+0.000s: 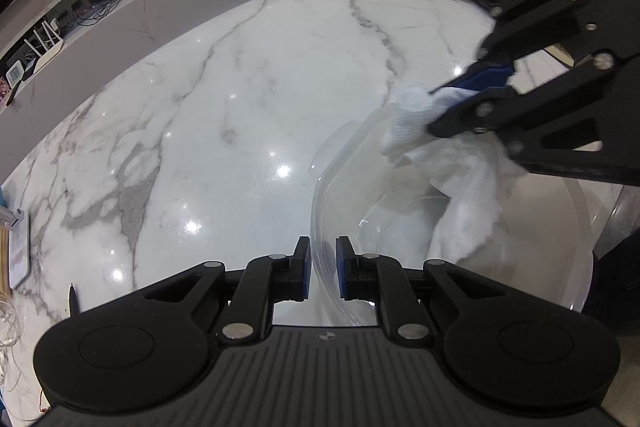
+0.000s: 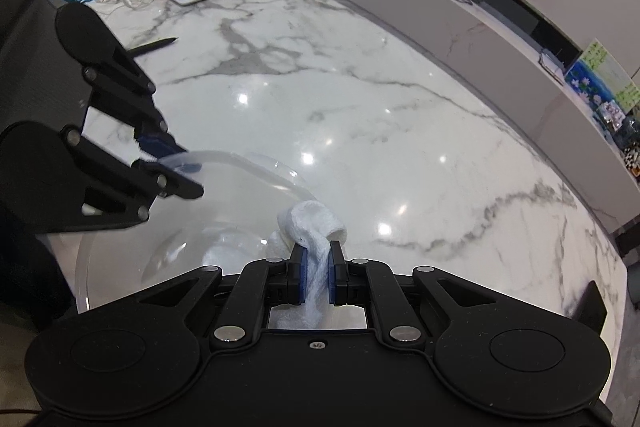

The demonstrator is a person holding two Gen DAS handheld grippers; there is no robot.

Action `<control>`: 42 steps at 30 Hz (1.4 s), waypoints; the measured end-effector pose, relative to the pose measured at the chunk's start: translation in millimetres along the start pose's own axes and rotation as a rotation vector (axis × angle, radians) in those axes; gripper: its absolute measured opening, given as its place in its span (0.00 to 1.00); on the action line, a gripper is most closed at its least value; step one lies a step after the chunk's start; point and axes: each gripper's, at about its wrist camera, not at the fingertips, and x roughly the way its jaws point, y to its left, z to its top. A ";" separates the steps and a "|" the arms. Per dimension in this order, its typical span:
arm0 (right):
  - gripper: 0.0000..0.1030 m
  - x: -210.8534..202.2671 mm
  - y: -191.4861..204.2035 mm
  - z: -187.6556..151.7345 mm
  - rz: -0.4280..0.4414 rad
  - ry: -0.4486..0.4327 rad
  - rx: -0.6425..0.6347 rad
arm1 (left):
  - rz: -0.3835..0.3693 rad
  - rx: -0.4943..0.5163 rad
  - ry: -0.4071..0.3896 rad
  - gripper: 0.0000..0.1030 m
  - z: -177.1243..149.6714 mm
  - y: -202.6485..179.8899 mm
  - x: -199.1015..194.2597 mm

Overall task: Clean bowl
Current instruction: 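Hold the bowl rim with the left gripper while the right gripper wipes the inner wall, then hold the bowl rim with the left gripper while the right gripper wipes the rim area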

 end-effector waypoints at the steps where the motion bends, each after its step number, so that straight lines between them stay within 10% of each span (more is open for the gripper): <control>1: 0.08 1.8 0.5 1.3 0.006 -0.012 0.001 | 0.000 0.002 0.000 0.11 -0.1 -0.3 -0.1; 20: 0.08 2.8 15.0 13.9 0.239 -0.091 0.019 | -0.002 0.007 -0.001 0.12 -0.1 -2.8 -1.9; 42: 0.08 -15.0 -17.0 5.0 0.090 -0.107 0.099 | 0.000 0.012 0.002 0.12 -0.7 -5.2 -1.1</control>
